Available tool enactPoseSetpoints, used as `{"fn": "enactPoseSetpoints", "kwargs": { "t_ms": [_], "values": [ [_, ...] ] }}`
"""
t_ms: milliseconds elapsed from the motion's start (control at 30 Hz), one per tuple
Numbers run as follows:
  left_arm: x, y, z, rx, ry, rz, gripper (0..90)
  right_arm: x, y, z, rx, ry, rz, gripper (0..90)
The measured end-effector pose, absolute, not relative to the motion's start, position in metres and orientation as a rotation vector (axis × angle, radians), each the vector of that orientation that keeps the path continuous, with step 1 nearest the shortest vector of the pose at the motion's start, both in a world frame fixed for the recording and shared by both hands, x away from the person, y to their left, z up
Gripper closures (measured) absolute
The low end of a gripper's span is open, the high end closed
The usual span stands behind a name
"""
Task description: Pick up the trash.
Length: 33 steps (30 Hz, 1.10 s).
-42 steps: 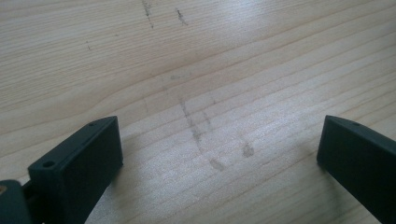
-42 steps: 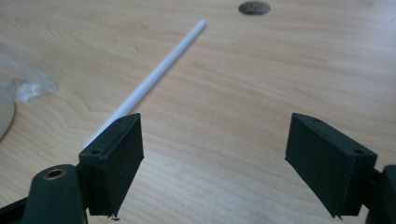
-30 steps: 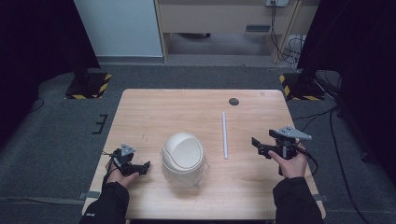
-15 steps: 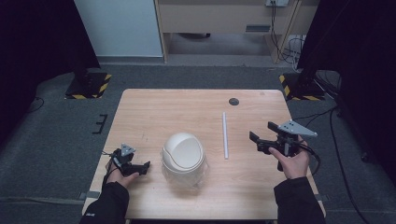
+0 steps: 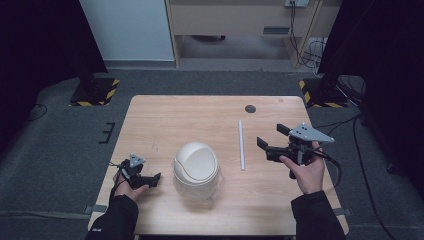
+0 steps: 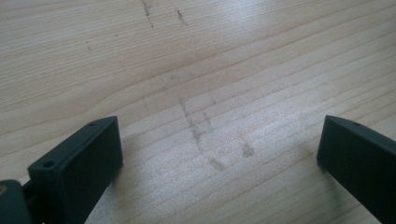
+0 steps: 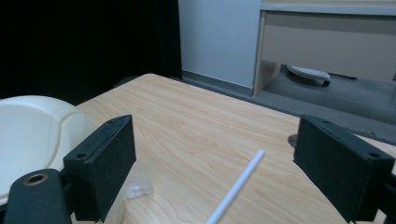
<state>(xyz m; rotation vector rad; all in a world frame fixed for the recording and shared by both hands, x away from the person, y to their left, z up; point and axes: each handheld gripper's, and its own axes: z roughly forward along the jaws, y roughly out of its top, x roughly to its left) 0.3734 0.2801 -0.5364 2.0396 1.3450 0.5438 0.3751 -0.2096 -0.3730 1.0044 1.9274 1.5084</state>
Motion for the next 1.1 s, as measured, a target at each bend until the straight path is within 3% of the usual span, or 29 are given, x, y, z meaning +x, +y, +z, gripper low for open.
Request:
{"fn": "enactPoseSetpoints", "kwargs": {
  "t_ms": [1100],
  "values": [
    [0.373,0.280,-0.536,2.040,1.345,0.544,0.0,0.377,-0.096,-0.372,0.803,2.154,1.607,15.7]
  ]
}}
